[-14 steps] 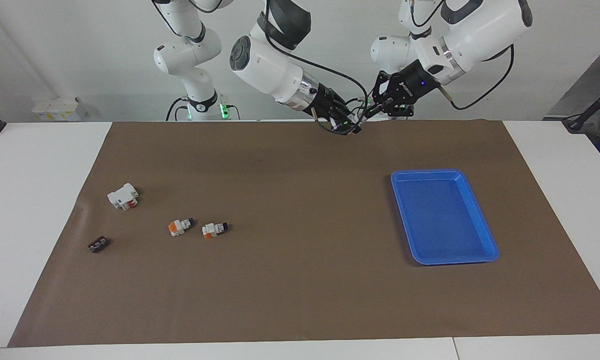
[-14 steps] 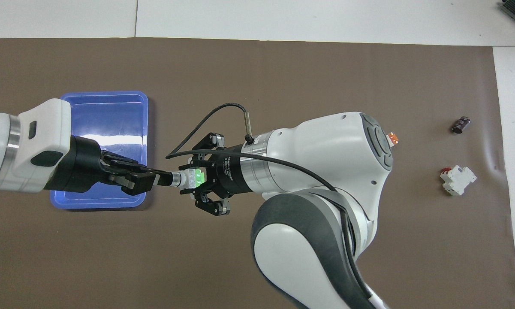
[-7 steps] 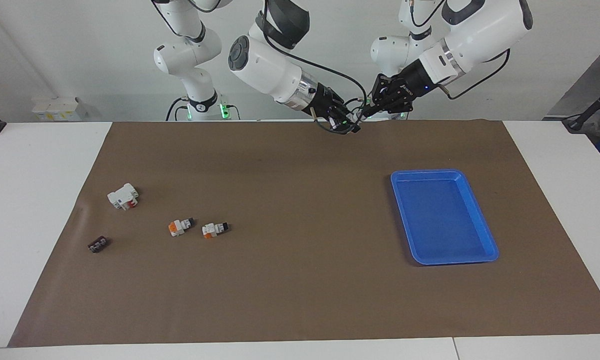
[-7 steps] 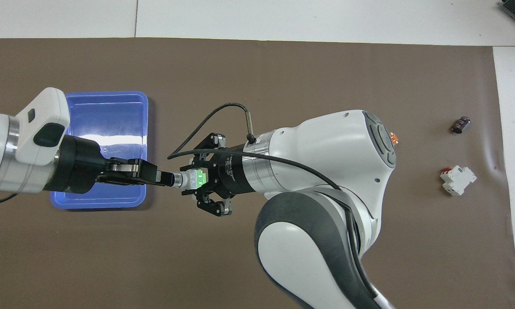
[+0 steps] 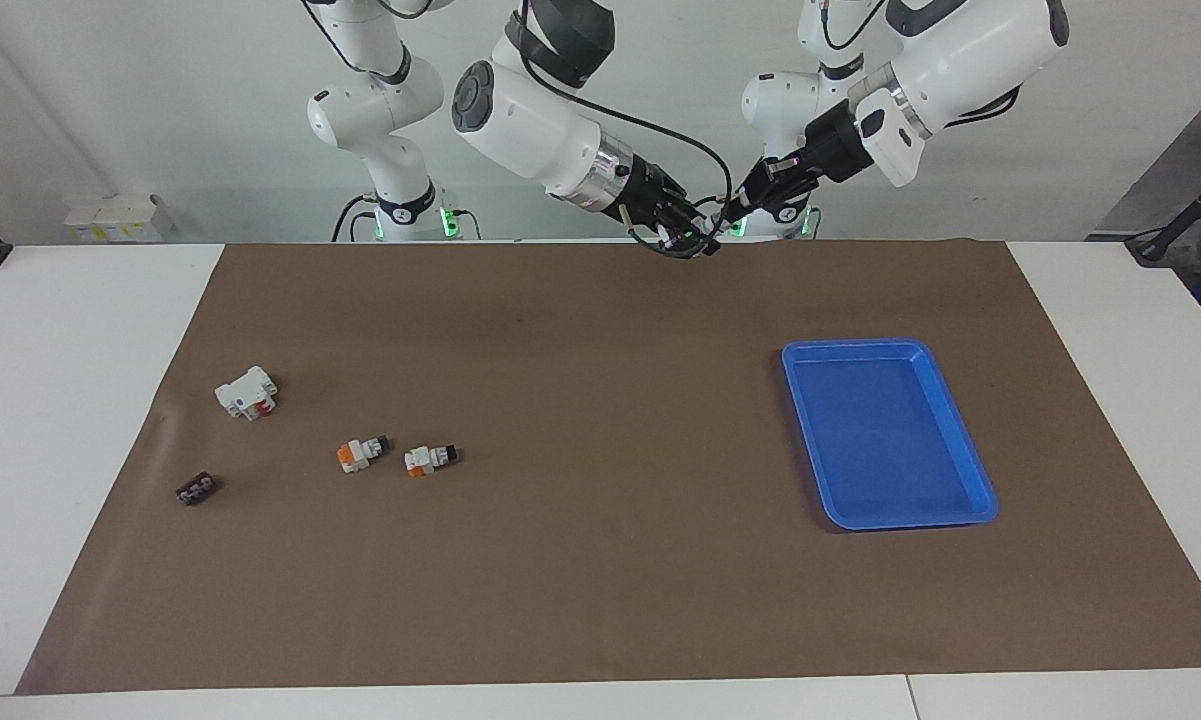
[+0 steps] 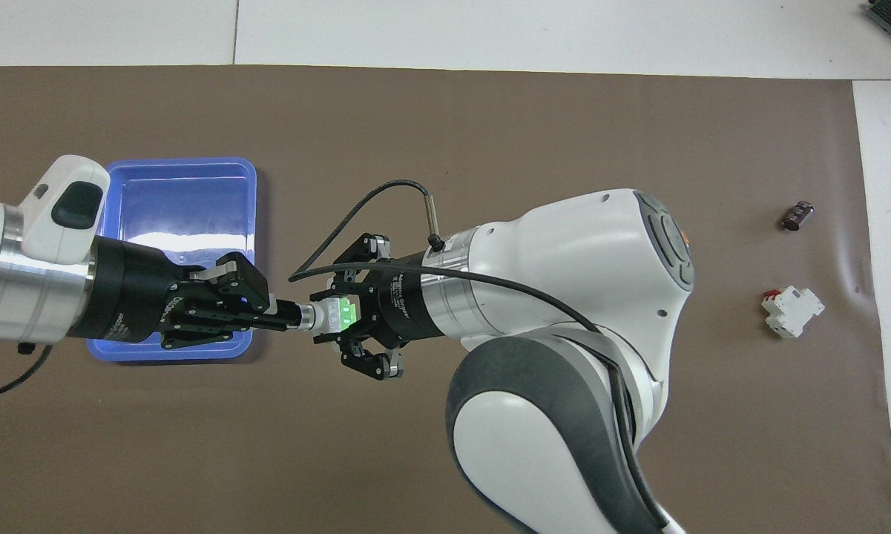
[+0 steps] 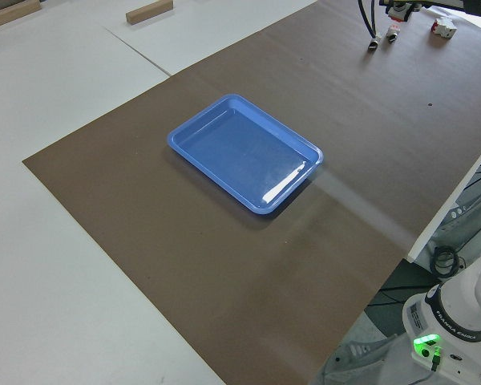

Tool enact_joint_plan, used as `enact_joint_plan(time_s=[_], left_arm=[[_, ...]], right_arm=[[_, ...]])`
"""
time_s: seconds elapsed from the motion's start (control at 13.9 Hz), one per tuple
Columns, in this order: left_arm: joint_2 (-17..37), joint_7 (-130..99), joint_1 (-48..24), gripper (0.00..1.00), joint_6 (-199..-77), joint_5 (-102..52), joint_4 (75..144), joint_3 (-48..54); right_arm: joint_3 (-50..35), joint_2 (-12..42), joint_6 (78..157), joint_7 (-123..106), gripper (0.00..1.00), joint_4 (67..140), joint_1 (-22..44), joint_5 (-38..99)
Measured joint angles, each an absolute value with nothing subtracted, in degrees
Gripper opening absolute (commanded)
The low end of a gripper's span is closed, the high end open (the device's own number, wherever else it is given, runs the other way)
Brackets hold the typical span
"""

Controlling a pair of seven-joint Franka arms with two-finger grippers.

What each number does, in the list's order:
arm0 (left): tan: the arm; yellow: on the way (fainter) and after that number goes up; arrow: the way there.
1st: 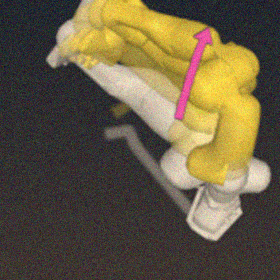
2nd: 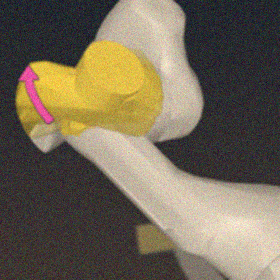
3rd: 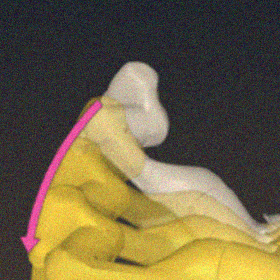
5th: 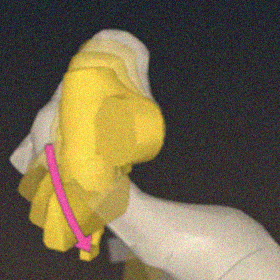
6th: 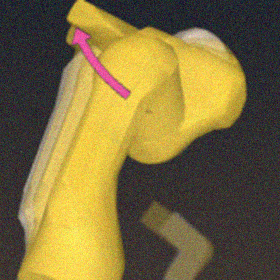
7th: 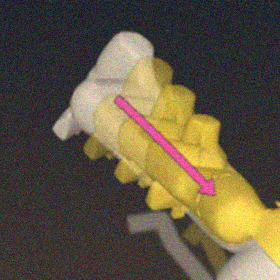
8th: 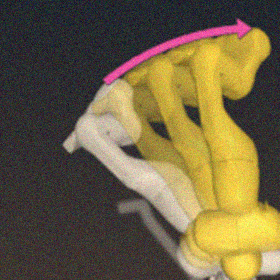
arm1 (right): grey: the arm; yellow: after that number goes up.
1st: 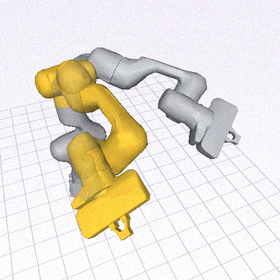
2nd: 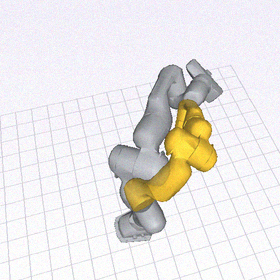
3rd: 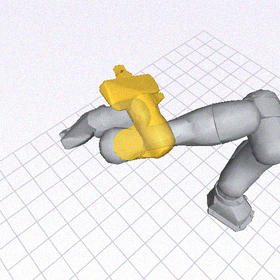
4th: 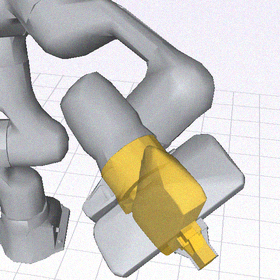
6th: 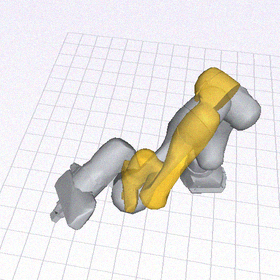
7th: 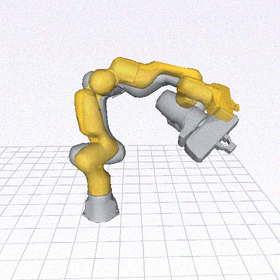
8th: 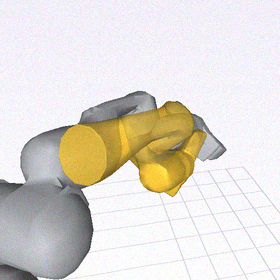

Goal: Turn and place switch with both arms
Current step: 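Close the left gripper on the switch held by the right gripper, then open the right gripper and pull it back while the left gripper holds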

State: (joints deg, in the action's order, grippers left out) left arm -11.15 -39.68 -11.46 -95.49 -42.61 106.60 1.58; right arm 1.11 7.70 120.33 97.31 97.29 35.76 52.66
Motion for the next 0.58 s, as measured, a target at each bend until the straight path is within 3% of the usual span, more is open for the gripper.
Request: enact_joint_plan(time_s=[0.58], left_arm=[[-11.2, -64.1, -11.4, 0.0, -95.5, -42.9, 106.6, 1.9]], right_arm=[[1.3, 7.5, 119.4, 97.3, 0.0, 97.3, 35.6, 52.7]])
